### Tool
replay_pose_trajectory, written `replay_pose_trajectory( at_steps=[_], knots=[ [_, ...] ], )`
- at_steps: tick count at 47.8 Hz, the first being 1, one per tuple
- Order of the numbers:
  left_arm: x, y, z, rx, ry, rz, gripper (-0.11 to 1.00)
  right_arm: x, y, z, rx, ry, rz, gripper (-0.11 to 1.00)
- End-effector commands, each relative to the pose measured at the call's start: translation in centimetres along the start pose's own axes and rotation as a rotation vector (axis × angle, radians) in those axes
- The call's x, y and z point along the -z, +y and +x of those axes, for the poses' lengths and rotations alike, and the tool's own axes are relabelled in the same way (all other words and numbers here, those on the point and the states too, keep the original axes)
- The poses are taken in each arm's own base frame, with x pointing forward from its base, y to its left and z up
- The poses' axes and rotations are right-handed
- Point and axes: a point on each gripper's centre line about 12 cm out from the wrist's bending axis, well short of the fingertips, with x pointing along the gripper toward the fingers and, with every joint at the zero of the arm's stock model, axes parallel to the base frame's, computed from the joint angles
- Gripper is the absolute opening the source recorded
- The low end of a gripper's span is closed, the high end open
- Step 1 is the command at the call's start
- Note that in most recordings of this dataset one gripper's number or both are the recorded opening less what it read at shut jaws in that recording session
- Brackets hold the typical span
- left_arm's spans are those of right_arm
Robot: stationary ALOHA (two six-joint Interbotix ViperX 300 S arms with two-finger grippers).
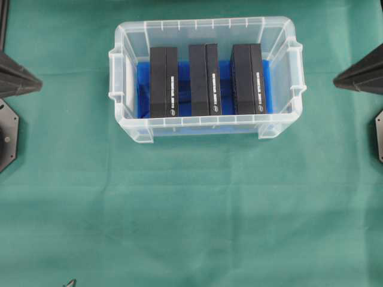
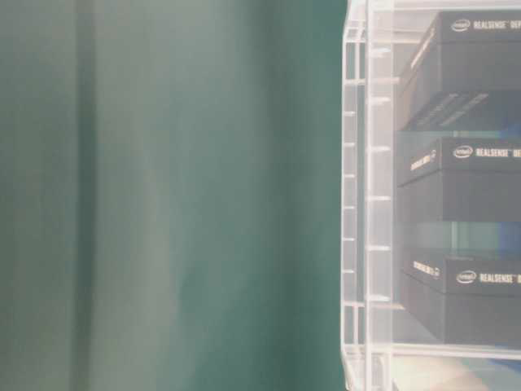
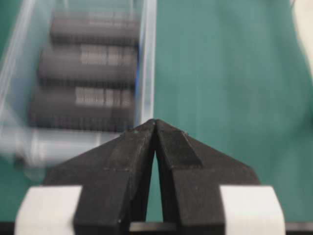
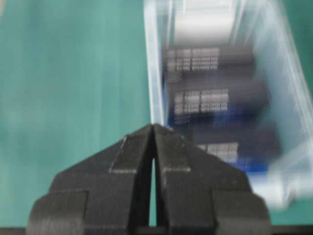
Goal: Take the box out of the case with both arms.
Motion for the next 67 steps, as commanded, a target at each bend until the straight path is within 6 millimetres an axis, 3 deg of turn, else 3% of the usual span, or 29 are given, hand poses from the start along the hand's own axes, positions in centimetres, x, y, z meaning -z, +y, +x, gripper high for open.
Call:
replay_pose_trajectory(
  at_steps=[1,11,17,32,41,55,60,67],
  knots=[
    [0.3,-0.1,-0.3,-0.023,0.176,-0.025,0.0,0.5,-0.2,-0.3,0.046,0.178,0.019,0.0],
    [2.6,-0.3,0.3,-0.082,0.558,-0.049,0.0,4.1,-1.4,0.0,0.219,0.69,0.077,0.0],
    [3.0,-0.3,0.5,-0.101,0.642,-0.053,0.0,4.9,-1.6,0.0,0.278,0.827,0.098,0.0],
    [3.0,-0.3,0.5,-0.121,0.637,-0.118,0.0,4.2,-1.6,0.8,0.293,0.751,0.172,0.0],
    [3.0,-0.3,0.5,-0.213,0.617,-0.397,0.0,4.1,-2.1,0.9,0.48,0.673,0.518,0.0],
    [2.8,-0.2,0.7,-0.424,0.531,-0.996,0.0,4.2,-2.2,0.7,0.714,0.509,1.114,0.0],
    [2.8,-0.2,0.7,-0.484,0.495,-1.186,0.0,4.2,-2.2,0.7,0.763,0.46,1.259,0.0],
    [2.8,-0.3,0.6,-0.522,0.472,-1.308,0.0,4.2,-2.1,0.9,0.767,0.467,1.277,0.0]
  ],
)
